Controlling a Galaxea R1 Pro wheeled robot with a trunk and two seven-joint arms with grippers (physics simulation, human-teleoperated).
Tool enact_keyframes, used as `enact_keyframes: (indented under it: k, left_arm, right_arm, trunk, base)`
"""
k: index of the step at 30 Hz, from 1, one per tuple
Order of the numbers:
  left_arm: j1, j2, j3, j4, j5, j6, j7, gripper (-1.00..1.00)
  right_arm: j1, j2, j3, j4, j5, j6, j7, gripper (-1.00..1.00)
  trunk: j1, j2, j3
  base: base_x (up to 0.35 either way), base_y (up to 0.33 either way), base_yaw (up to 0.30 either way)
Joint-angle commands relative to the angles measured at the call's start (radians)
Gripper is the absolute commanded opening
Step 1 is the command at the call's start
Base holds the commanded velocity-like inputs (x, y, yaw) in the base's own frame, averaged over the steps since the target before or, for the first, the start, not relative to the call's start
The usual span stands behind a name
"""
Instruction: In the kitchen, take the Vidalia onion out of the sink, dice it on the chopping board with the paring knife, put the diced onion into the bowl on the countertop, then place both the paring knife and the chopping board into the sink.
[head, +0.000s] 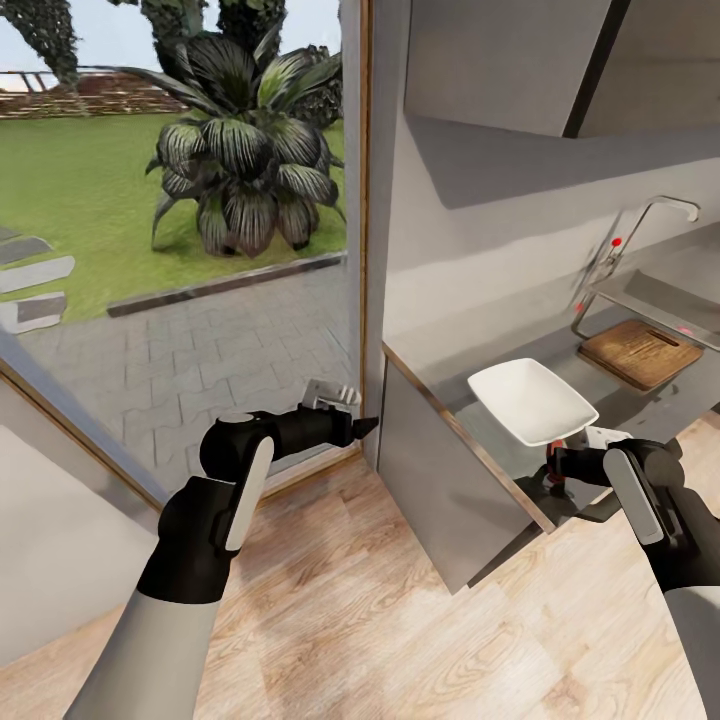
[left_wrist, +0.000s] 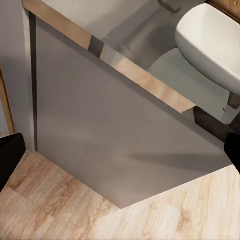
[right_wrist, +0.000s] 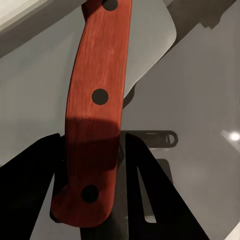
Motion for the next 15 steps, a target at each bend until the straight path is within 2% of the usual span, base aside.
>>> enact_keyframes:
  k: [1,15]
  left_arm:
    - [-0.001,-0.001,0.001,-0.001,0.002,0.006,-0.001,1.00]
    - [-0.001,-0.001,0.000,-0.001,0.002,0.006,-0.001,1.00]
  right_arm:
    - [-0.001,0.000,0.000,-0.001,-0.013,0.003,-0.009,-1.00]
    - [-0.001,0.000,0.000,-0.001,-0.013,0.003,-0.009,-1.00]
  trunk:
    - [0.001,-0.002,-0.002]
    - [0.001,-0.002,-0.002]
  base:
    - [0.000,0.000,0.000]
    - [0.000,0.000,0.000]
